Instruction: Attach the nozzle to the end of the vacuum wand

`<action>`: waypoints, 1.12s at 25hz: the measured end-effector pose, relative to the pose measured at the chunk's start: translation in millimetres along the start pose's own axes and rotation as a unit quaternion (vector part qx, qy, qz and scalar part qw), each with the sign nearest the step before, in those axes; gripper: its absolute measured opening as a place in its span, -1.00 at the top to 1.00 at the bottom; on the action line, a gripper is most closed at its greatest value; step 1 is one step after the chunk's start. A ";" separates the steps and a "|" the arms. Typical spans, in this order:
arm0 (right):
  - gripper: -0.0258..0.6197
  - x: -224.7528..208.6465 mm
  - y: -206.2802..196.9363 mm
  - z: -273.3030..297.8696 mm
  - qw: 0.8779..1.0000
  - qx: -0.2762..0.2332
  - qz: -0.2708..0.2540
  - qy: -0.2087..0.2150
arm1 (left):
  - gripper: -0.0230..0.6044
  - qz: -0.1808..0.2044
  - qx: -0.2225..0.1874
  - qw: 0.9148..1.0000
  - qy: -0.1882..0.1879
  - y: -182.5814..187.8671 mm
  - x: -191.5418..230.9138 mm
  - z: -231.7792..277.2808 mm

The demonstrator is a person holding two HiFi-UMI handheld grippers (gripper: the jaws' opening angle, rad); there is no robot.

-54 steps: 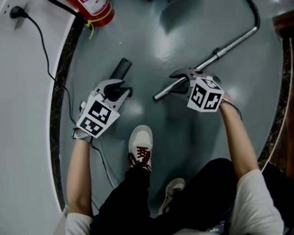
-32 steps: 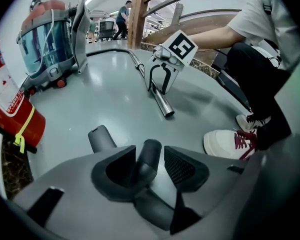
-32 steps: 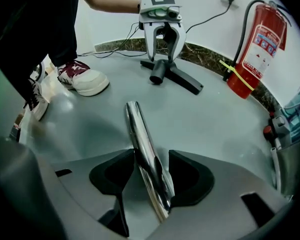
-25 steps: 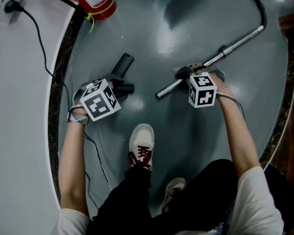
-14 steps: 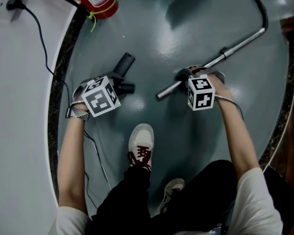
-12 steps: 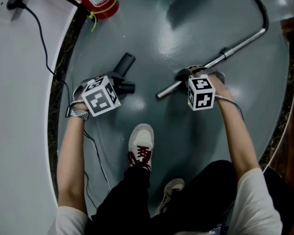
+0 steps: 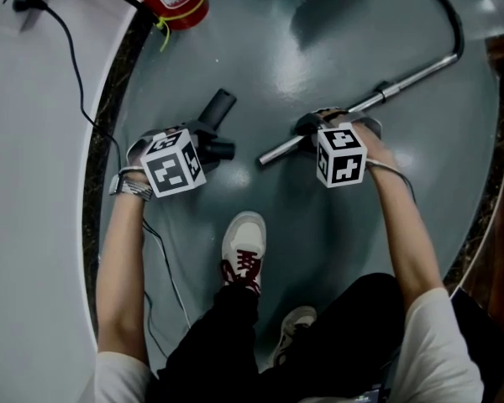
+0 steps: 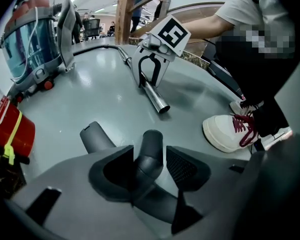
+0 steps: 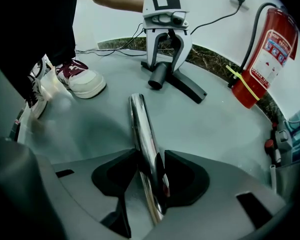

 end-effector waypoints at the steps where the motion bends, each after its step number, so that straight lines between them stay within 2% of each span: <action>1: 0.34 -2.0 1.6 -1.7 1.000 -0.003 0.001 -0.004 | 0.27 0.008 0.004 1.000 -0.003 -0.1 -0.8 0.1; 10: 0.34 -15.1 12.4 -12.2 0.999 -0.018 0.000 -0.029 | 0.20 0.057 0.039 0.998 0.013 -8.0 2.7 12.0; 14: 0.34 -18.3 15.7 -17.2 0.999 -0.020 -0.004 -0.036 | 0.20 0.071 0.029 0.997 0.021 -8.5 3.2 15.4; 20: 0.35 -23.0 20.1 -22.3 0.999 -0.023 -0.009 -0.046 | 0.23 0.073 0.020 0.997 0.008 -8.3 2.8 16.4; 22: 0.35 -26.6 22.4 -25.3 0.998 -0.027 -0.011 -0.055 | 0.24 0.059 0.011 0.998 0.011 -6.2 3.0 16.0; 26: 0.35 -33.4 26.6 -30.2 0.997 -0.033 -0.012 -0.067 | 0.26 -0.005 -0.050 0.998 0.026 7.4 6.2 8.2; 28: 0.35 -35.3 27.6 -31.3 0.997 -0.035 -0.012 -0.070 | 0.27 -0.023 -0.073 0.996 0.037 12.2 7.8 2.1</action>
Point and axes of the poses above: the fingertips, and each gripper's own axes: z forward along the fingers, x to its left, y out of its top, the point moved 1 cm from there along -z, backward along the fingers, and after that the axes turned 8 degrees about -x, right-handed, at the moved point
